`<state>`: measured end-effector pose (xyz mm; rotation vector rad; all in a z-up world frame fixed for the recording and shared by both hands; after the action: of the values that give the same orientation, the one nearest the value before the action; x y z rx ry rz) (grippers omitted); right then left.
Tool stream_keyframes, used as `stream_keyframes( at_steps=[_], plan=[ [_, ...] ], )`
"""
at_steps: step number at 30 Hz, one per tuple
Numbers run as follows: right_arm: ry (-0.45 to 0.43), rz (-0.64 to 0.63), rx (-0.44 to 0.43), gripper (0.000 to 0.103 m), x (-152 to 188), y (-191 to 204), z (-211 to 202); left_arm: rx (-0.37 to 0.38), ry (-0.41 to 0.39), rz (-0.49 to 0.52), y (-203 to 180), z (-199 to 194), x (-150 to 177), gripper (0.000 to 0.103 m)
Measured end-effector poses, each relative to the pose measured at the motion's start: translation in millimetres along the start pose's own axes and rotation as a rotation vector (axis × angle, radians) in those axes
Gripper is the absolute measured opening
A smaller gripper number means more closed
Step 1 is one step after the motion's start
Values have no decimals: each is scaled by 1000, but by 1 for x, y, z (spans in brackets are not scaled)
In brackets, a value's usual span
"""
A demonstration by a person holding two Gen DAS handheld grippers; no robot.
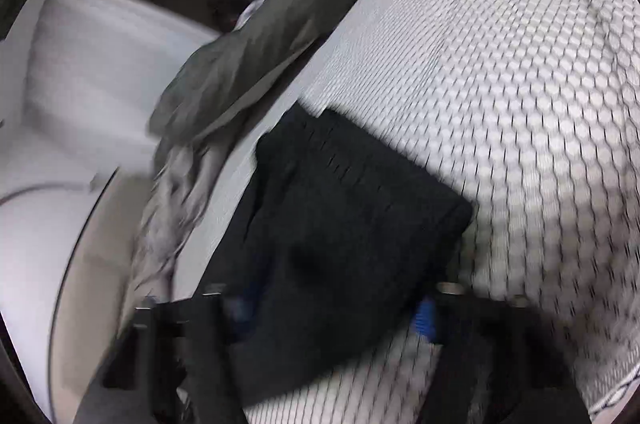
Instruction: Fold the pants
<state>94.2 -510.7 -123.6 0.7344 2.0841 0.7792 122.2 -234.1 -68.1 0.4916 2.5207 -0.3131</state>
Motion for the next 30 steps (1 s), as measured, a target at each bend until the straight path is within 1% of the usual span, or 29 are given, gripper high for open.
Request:
stream_keyframes(
  at_steps=[1,2,3,4,5,6,8,10,11,12,13,14,15,16,17,18,19,20,21,22,23,24,25,26,28,29,30],
  plan=[
    [-26,-8,7,27,-3,6,2,-3,-1,-5,3,-3,1,91],
    [-54,-38,7,19,-7,21,1,-7,-1,-12,8,-6,2,91],
    [-72,-72,6,17,0,34,-11,-15,-5,-21,14,-9,3,91],
    [-93,-134,-7,17,1,59,-15,-25,-12,-37,21,-13,3,91],
    [-100,-195,-36,16,6,87,-17,-37,-23,-65,33,-19,3,91],
    [-96,-238,-68,16,20,111,-29,-47,-32,-94,43,-24,4,91],
    [-40,-395,-182,16,56,176,-28,-75,-52,-158,66,-34,7,91],
    [50,-520,-273,16,96,226,-17,-105,-80,-251,98,-47,12,91],
    [129,-586,-319,18,127,251,-3,-113,-90,-293,111,-53,16,91],
    [213,-637,-340,25,156,269,12,-125,-105,-349,129,-60,21,91],
    [315,-679,-359,35,184,282,33,-138,-117,-392,142,-65,26,91],
    [456,-735,-350,60,220,286,52,-154,-128,-427,155,-71,31,90],
    [516,-782,-309,65,240,283,61,-169,-139,-461,167,-77,37,89],
    [571,-873,-231,64,264,279,73,-175,-147,-495,177,-81,41,88],
    [582,-944,-182,62,275,275,80,-161,-151,-524,184,-85,46,87],
    [581,-955,-179,62,275,275,81,-139,-153,-539,186,-87,47,82],
    [577,-936,-201,62,268,277,79,-101,-158,-550,185,-89,49,77],
    [556,-910,-226,62,259,279,74,-72,-159,-549,182,-89,49,75],
    [504,-872,-254,63,241,276,57,-33,-158,-542,175,-88,47,70],
    [451,-840,-258,63,222,265,43,32,-155,-525,164,-85,43,59],
    [388,-797,-235,64,199,257,36,91,-146,-509,152,-82,41,56],
    [345,-760,-205,64,184,242,28,137,-129,-495,143,-78,40,53],
    [318,-731,-168,64,173,232,32,178,-103,-473,130,-72,39,53],
    [298,-701,-107,64,160,216,39,210,-77,-455,117,-64,38,52],
    [307,-681,2,64,150,187,49,244,-26,-438,100,-48,38,52],
    [336,-676,60,64,148,171,61,247,-16,-436,96,-43,37,52],
    [358,-674,87,64,153,161,68,247,-11,-437,94,-37,33,53]
  ],
)
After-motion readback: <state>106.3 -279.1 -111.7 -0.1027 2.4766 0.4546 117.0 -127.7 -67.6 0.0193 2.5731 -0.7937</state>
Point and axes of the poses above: each gripper's, at about its wrist camera, not at the fingertips, and z roughly the way its jaws point, y to its left, x to its underside, the point moved 9 cm from there along z, roughly the way its jaws point, and after that the axes turned 2 degrees about -x, right-handed, at the moved point
